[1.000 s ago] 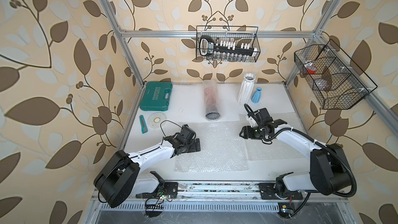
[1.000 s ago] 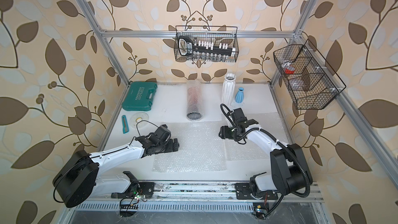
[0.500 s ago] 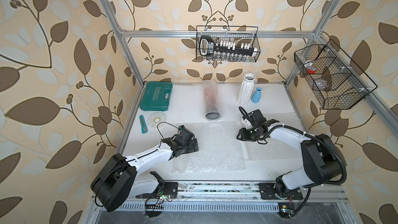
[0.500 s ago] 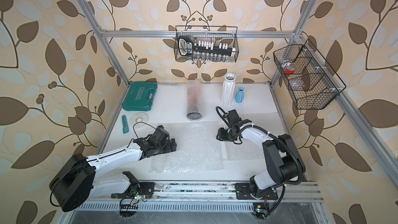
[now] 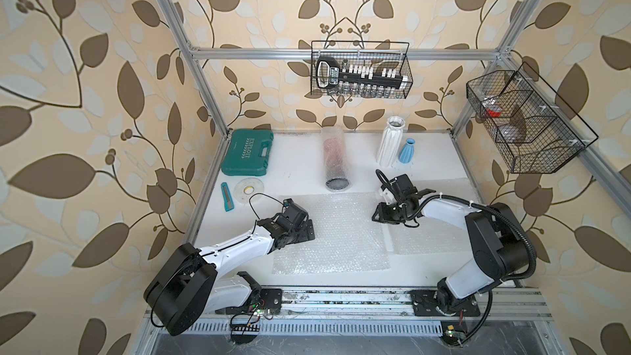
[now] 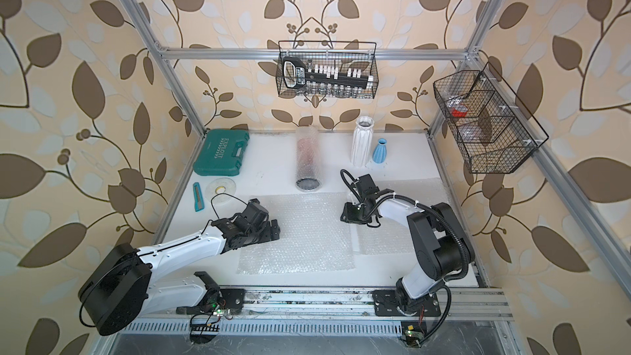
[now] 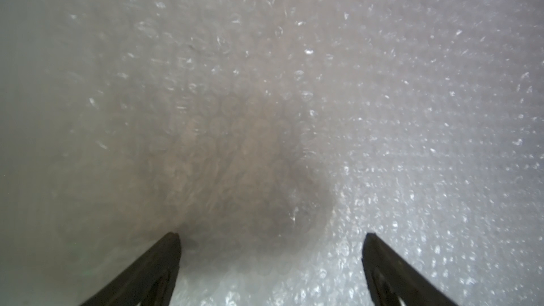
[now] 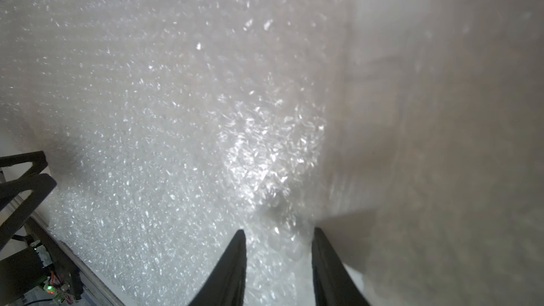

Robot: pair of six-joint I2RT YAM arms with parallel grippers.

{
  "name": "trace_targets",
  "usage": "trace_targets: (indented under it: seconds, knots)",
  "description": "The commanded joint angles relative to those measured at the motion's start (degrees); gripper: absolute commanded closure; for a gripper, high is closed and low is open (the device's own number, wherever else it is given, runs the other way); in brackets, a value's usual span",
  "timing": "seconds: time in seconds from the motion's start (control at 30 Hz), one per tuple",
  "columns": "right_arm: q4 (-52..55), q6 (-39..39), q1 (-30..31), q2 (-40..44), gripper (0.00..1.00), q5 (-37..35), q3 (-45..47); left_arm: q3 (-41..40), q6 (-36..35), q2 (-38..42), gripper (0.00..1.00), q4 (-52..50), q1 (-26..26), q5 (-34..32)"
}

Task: Unwrap the vase from the bubble wrap
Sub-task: Move the bubble wrap onto the bubble wrap.

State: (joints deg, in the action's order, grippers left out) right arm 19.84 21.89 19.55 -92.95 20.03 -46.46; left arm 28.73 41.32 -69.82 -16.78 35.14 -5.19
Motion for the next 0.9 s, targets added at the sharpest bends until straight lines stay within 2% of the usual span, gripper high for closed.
trace_targets:
  seconds: [0.0,0.2,0.4,0.63,0.87]
  knots:
    - [0.3,0.4,0.7,-2.8,0.72,2.3,0.1,-0.7,0.2,-1.2,0.04,-3.8,-0.8,0.8]
    - [-0.6,0.6,0.6,-1.9,1.0,3.4,0.5,-0.5,-0.9,-0.4,0.05,-2.7,-0.8,3.9]
    - [2.7,-0.3,0.6,2.7,1.0,1.4,-0.5,3.7,-2.9,6.5,0.03,-7.3,-0.8,4.3]
    - [10.9,-2.4,0.6,10.1,1.0,-2.3,-3.9,11.7,-6.4,14.9,0.01,-17.7,-0.9,-2.2]
    - [20.9,-4.1,-0.2,16.7,1.0,-8.4,-9.4,20.9,-12.3,18.2,0.01,-28.5,-1.6,-8.2]
